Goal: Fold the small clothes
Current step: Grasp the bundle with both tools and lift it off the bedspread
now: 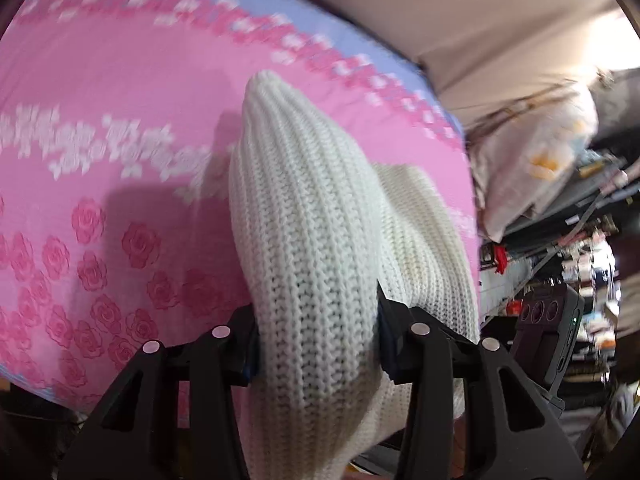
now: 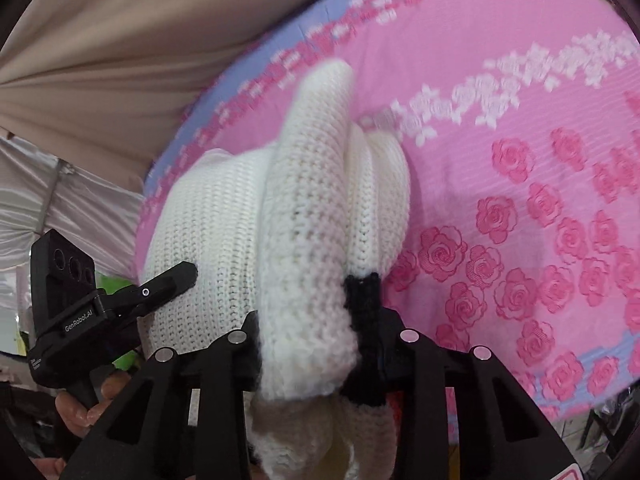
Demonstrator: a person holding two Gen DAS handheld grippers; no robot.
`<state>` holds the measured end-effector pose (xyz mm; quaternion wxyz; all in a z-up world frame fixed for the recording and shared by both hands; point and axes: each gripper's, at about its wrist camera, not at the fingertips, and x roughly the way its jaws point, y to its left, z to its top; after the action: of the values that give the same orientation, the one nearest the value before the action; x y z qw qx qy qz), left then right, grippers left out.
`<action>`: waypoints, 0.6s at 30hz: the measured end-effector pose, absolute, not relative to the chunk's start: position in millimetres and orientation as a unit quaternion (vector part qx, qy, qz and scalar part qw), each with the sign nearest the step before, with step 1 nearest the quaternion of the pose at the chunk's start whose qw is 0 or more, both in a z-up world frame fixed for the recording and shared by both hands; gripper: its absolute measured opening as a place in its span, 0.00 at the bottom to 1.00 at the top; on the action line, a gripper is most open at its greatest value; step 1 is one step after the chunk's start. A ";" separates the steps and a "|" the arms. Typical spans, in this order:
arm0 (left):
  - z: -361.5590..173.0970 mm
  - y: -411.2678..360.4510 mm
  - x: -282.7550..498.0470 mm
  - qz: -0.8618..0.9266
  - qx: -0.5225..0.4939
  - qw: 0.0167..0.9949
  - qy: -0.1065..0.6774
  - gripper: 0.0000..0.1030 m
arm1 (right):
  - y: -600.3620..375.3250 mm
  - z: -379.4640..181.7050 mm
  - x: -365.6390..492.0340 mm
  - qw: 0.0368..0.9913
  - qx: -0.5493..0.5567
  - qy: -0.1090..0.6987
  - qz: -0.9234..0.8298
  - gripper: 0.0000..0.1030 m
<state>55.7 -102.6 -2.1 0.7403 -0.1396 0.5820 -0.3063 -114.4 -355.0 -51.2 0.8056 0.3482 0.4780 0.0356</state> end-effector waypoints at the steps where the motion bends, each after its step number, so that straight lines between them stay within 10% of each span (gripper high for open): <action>1: 14.6 -105.0 49.9 -0.322 -0.135 0.745 0.569 0.42 | -355.9 -34.9 -123.6 0.816 0.345 0.462 0.035 0.33; 18: 243.2 -12.6 21.5 -0.440 -0.124 0.853 0.252 0.42 | -273.0 214.8 -149.8 0.963 0.204 0.140 0.103 0.33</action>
<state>21.5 -12.6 243.2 0.8530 -0.1241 0.2517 -0.4401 -149.8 -273.0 214.8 0.9634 0.2042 0.1395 0.1031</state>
